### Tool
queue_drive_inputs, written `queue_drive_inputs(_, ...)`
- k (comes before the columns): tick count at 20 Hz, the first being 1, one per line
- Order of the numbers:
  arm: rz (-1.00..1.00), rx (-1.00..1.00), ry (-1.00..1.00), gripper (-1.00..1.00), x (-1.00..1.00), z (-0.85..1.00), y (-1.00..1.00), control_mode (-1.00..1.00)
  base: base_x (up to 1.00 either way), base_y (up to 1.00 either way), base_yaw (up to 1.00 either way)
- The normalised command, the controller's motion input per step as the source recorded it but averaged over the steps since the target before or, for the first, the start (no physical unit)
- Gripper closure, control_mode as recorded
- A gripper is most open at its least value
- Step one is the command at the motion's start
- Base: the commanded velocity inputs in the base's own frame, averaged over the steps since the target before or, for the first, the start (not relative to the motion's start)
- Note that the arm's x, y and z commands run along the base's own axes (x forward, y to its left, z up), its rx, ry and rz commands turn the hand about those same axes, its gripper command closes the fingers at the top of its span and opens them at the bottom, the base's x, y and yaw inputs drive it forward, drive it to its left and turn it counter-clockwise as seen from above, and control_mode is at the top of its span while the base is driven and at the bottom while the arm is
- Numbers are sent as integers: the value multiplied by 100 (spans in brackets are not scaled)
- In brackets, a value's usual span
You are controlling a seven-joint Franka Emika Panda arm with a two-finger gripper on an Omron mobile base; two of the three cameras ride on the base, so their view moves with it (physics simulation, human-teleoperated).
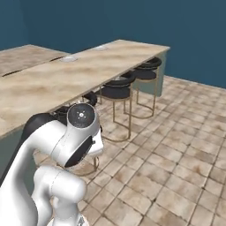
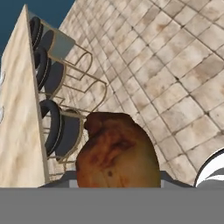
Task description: Take the chicken drumsticks from the pan and place one on each plate on the dining counter.
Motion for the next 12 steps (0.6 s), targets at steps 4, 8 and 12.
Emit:
queue_drive_inputs(4,0,0,0,100,0,0,0,100,100,-14,-35)
queue_drive_inputs(8,0,0,0,100,0,0,0,100,100,0,-22)
queue_drive_inputs(12,0,0,0,100,0,0,0,100,100,0,-19)
